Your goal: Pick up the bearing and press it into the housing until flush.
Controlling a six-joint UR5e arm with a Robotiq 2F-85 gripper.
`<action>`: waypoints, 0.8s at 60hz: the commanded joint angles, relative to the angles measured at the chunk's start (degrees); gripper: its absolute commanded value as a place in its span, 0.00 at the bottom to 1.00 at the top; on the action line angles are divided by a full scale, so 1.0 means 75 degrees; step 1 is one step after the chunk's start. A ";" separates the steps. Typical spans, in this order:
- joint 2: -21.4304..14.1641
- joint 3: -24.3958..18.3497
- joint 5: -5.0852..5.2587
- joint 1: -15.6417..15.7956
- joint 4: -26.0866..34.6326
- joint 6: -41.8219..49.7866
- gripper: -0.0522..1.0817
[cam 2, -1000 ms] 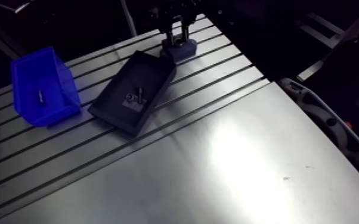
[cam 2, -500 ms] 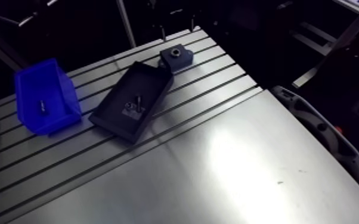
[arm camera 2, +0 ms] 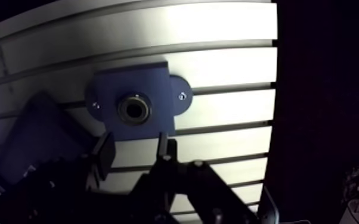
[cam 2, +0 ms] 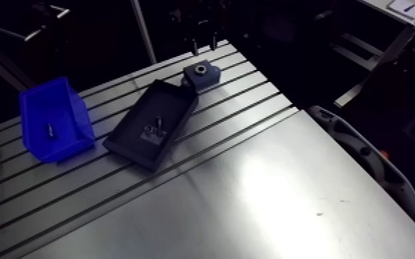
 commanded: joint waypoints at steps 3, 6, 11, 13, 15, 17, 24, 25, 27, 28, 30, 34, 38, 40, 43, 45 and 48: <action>0.0032 0.0078 0.0088 -0.0035 -0.0010 -0.0187 0.97; 0.0042 0.0078 0.0180 -0.0035 -0.0010 -0.0183 0.97; 0.0075 0.0078 0.0316 -0.0035 -0.0010 -0.0160 0.98; 0.0088 0.0088 0.0367 -0.0035 -0.0010 -0.0180 0.99; 0.0100 0.0099 0.0384 -0.0035 -0.0010 -0.0182 0.99; 0.0102 0.0121 0.0387 -0.0035 -0.0020 -0.0183 0.99; 0.0189 0.0158 0.0357 -0.0023 -0.0420 -0.0191 0.99; 0.0225 0.0189 0.0333 -0.0023 -0.0510 -0.0184 0.99; 0.0230 0.0194 0.0329 -0.0023 -0.0553 -0.0193 0.99; 0.0230 0.0194 0.0329 -0.0023 -0.0553 -0.0193 0.99; 0.0241 0.0205 0.0319 -0.0013 -0.0570 -0.0194 0.99; 0.0255 0.0206 0.0317 -0.0011 -0.0573 -0.0195 0.99; 0.0266 0.0218 0.0317 -0.0011 -0.0584 -0.0195 0.99; 0.0266 0.0218 0.0317 -0.0011 -0.0584 -0.0195 0.99; 0.0286 0.0218 0.0317 -0.0013 -0.0585 -0.0195 0.99; 0.0309 0.0218 0.0317 -0.0022 -0.0575 -0.0195 0.99; 0.0336 0.0218 0.0317 -0.0023 -0.0584 -0.0206 0.99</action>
